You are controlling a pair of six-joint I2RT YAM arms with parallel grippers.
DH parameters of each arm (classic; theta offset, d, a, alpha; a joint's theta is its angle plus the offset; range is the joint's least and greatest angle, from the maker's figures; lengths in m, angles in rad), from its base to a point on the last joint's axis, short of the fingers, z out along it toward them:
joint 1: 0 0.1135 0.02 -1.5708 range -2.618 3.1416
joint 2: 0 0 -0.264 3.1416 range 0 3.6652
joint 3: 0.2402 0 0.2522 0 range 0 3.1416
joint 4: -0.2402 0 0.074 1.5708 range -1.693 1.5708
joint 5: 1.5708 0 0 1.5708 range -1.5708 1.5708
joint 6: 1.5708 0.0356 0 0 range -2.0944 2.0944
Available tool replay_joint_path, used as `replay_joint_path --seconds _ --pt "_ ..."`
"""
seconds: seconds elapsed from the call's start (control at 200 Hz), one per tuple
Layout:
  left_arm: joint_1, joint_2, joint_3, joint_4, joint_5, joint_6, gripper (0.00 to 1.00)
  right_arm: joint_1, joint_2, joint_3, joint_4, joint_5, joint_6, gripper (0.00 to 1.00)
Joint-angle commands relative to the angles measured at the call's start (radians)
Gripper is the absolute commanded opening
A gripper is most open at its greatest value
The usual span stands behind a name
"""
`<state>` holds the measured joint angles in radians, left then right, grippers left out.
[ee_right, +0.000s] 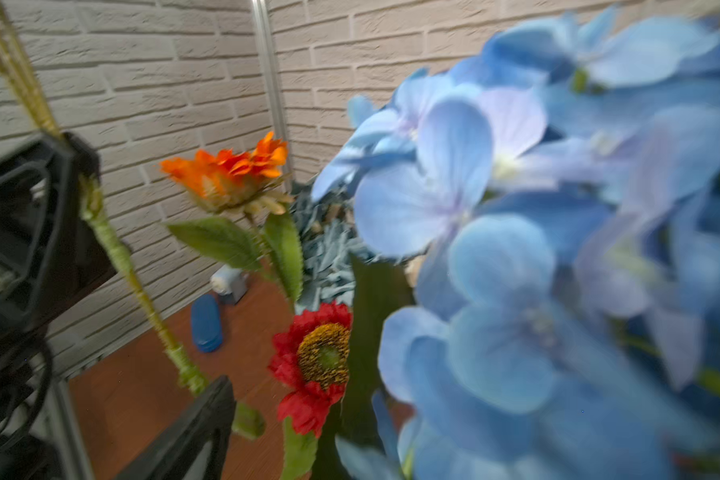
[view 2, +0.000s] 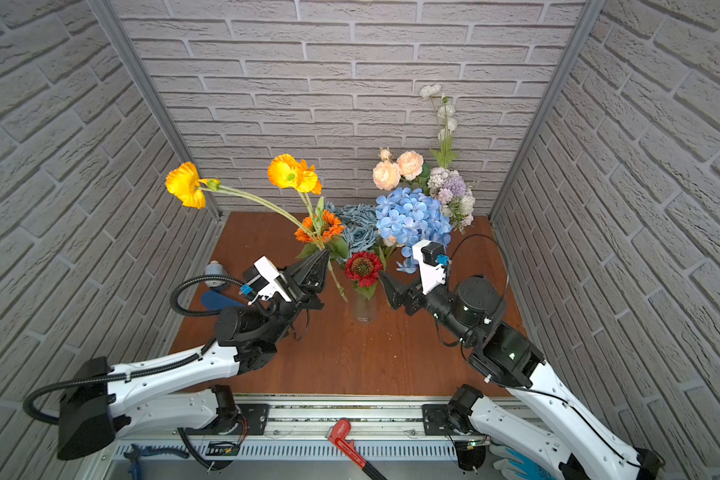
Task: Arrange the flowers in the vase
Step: 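Lower poppy stems into the vase with left gripper while right gripper closes on them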
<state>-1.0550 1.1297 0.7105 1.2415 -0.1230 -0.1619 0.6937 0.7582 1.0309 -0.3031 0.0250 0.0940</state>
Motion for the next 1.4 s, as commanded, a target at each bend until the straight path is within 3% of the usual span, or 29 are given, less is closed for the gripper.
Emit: replay_joint_path --seconds 0.0,0.095,0.195,0.325,0.655,0.925,1.02,1.095,1.145,1.215,1.265,1.285,1.395 --pt "-0.002 0.005 0.042 0.077 0.045 -0.033 0.0 0.0 0.066 0.051 -0.006 -0.273 -0.02 0.76" --pt "-0.002 0.015 0.054 0.054 0.061 -0.066 0.0 0.006 0.121 0.083 0.015 -0.361 -0.024 0.69" --pt "-0.002 0.023 0.061 0.028 0.062 -0.095 0.0 0.018 0.165 0.096 0.055 -0.41 -0.028 0.68" --pt "-0.002 0.034 0.061 0.009 0.069 -0.128 0.0 0.022 0.185 0.098 0.099 -0.412 -0.042 0.67" --pt "-0.002 0.06 0.061 -0.025 0.095 -0.223 0.0 0.026 0.207 0.097 0.163 -0.415 -0.039 0.54" --pt "-0.002 0.073 0.06 -0.034 0.138 -0.29 0.0 0.027 0.211 0.094 0.179 -0.383 -0.037 0.31" --pt "-0.002 0.073 0.061 -0.038 0.144 -0.297 0.0 0.026 0.211 0.093 0.179 -0.374 -0.039 0.07" --pt "-0.002 0.069 0.063 -0.055 0.139 -0.293 0.0 0.026 0.212 0.089 0.175 -0.357 -0.04 0.06" --pt "0.0 0.063 0.065 -0.074 0.131 -0.288 0.23 0.026 0.213 0.086 0.171 -0.336 -0.042 0.06" --pt "0.013 0.051 0.062 -0.098 0.112 -0.294 0.7 0.026 0.21 0.077 0.168 -0.283 -0.043 0.06" --pt "0.029 0.04 0.055 -0.107 0.106 -0.306 0.93 0.026 0.208 0.069 0.169 -0.237 -0.045 0.06" --pt "0.035 0.035 0.052 -0.11 0.105 -0.311 0.98 0.026 0.206 0.066 0.171 -0.222 -0.046 0.06" --pt "0.072 -0.002 0.032 -0.14 0.091 -0.33 0.98 0.026 0.19 0.044 0.189 -0.156 -0.05 0.06"
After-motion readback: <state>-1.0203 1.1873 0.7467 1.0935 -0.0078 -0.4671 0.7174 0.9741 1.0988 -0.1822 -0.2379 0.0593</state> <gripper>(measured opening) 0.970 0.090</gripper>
